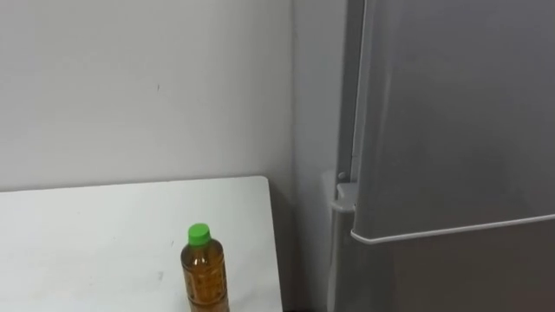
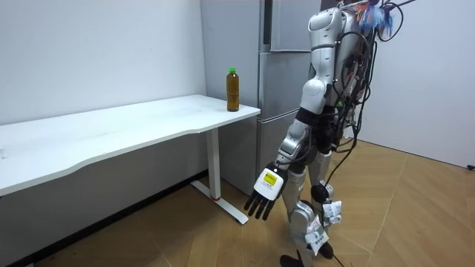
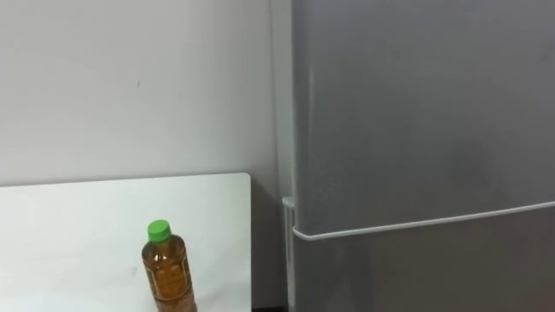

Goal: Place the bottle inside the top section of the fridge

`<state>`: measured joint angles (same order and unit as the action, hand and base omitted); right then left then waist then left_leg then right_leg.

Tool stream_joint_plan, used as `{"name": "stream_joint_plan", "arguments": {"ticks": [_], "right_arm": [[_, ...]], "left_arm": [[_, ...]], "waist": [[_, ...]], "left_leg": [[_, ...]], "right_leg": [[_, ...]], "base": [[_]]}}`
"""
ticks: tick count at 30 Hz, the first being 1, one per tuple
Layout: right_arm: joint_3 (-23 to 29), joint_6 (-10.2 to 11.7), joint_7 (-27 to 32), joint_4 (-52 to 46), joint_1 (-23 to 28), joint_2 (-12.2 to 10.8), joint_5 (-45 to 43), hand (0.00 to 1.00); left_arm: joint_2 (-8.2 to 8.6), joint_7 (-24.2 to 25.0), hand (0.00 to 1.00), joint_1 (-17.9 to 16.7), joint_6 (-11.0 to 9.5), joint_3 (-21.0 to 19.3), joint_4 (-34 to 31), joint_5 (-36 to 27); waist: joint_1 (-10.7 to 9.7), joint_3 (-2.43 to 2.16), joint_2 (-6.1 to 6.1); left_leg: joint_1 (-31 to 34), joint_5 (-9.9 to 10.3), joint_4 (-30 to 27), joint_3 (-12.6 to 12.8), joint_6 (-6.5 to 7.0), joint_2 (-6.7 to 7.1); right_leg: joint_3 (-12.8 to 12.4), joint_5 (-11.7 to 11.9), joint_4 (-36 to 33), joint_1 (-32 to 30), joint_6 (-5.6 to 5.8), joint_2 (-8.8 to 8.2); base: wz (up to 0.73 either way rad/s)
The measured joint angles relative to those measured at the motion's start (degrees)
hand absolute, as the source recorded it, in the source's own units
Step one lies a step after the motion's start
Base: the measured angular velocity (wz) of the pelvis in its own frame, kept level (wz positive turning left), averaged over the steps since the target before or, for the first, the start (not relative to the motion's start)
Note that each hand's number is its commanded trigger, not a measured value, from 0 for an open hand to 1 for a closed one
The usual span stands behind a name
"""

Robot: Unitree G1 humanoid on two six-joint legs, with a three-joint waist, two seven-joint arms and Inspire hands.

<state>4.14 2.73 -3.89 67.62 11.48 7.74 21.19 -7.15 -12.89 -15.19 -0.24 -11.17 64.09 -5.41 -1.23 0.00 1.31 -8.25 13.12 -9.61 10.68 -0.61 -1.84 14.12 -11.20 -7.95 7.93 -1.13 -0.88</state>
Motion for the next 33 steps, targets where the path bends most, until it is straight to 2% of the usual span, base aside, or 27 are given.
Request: {"name": "stream_joint_plan", "arguments": {"ticks": [3,7,10,13,15,20,24,26,28,30,31,33], "right_arm": [[0.91,0.42,0.49,0.16,-0.08,0.05,-1.83,0.0],[1.89,0.72,2.03,-0.07,-0.18,0.11,-4.82,0.0],[3.13,1.07,2.48,-0.24,-0.18,0.11,-6.88,0.0],[3.66,1.54,2.46,-0.27,-0.07,0.32,-8.27,0.0],[4.12,1.64,2.44,-0.33,-0.06,0.41,-8.41,0.0],[3.92,1.7,2.42,-0.6,-0.14,0.64,-8.2,0.0],[3.89,1.86,2.52,-1.1,0.19,0.63,-9.07,0.0],[3.96,2.38,2.52,-1.28,0.13,0.63,-10.31,0.0],[3.94,2.65,2.4,-1.54,0.02,0.61,-10.76,0.0],[3.93,2.84,2.38,-3.05,0.49,0.54,-10.86,0.0],[3.94,2.98,2.4,-3.07,0.56,0.55,-10.85,0.0],[3.94,3.09,2.42,-3.07,0.64,0.59,-10.44,0.0]], "left_arm": [[-0.18,-1.28,0.0,0.29,-0.5,-0.18,-1.45,-4.56],[-0.21,-3.17,0.0,1.07,-2.43,-0.39,-2.41,-7.56],[-0.28,-4.61,0.0,1.14,-2.75,-2.87,-6.29,-8.71],[-0.56,-6.35,0.0,1.21,-5.02,-4.59,-10.52,-11.88],[-0.82,-8.0,0.0,1.36,-6.48,-5.06,-14.52,-13.86],[-1.09,-10.52,0.0,1.92,-8.6,-4.84,-21.38,-16.59],[-1.1,-11.94,0.0,1.86,-8.92,-4.88,-30.15,-16.57],[-1.19,-12.89,0.0,2.36,-9.5,-5.01,-34.02,-16.6],[-1.5,-14.02,0.0,2.99,-10.22,-5.05,-36.09,-16.62],[-1.6,-15.7,0.0,2.86,-10.25,-5.12,-42.08,-17.03],[-1.6,-16.02,0.0,2.86,-10.34,-5.15,-43.95,-17.16],[-1.64,-16.83,0.0,2.88,-12.05,-5.46,-49.06,-17.64]], "waist": [[0.0,-0.03,0.36],[-0.03,0.07,0.94],[0.09,0.07,0.95],[0.16,0.08,0.98],[0.14,0.08,1.04],[0.32,0.03,1.39],[1.52,0.05,1.19],[1.58,-0.18,1.04],[1.69,-0.08,1.13],[1.58,-0.15,1.26],[1.58,-0.15,0.6],[1.99,-0.22,0.41]], "left_leg": [[-0.25,0.0,-0.01,0.01,0.0,0.0],[-0.39,0.0,0.0,0.06,0.0,0.01],[-0.51,-0.01,0.05,-0.01,0.0,0.0],[-0.53,-0.01,0.04,-0.13,0.01,0.01],[-0.56,-0.01,0.02,-0.15,0.01,0.01],[-0.58,-0.01,0.01,-0.26,0.01,0.0],[-0.16,-0.01,0.02,0.05,0.01,-0.09],[0.09,-0.02,0.01,-0.01,0.02,-0.05],[-0.03,-0.02,0.03,-0.01,0.02,-0.03],[-0.11,-0.02,0.02,-0.04,0.02,-0.01],[-0.13,-0.02,0.03,-0.05,0.02,-0.01],[-0.4,-0.02,0.1,-0.02,0.02,-0.06]], "right_leg": [[-0.06,0.0,-0.13,0.03,0.0,0.0],[-0.03,0.0,-0.2,0.08,-0.01,-0.07],[0.03,-0.01,0.18,0.2,-0.01,-0.01],[0.01,-0.01,0.09,0.24,-0.01,-0.03],[-0.04,-0.01,0.04,0.16,-0.01,-0.05],[-0.07,-0.01,-0.13,0.1,-0.01,-0.04],[-0.35,-0.05,-0.84,-0.66,-0.08,0.01],[-0.29,-0.05,-0.88,-0.89,-0.08,-0.01],[-0.35,-0.05,-0.87,-0.69,-0.08,-0.01],[-0.3,-0.05,-0.75,-0.54,-0.07,-0.02],[-0.27,-0.05,-0.74,-0.54,-0.07,-0.02],[-0.21,-0.05,-0.73,-0.35,-0.07,0.0]], "base": [[0.0],[0.0],[0.0],[0.0],[0.0],[0.0],[-0.03],[0.0],[0.0],[0.0],[0.0],[-0.02]]}}
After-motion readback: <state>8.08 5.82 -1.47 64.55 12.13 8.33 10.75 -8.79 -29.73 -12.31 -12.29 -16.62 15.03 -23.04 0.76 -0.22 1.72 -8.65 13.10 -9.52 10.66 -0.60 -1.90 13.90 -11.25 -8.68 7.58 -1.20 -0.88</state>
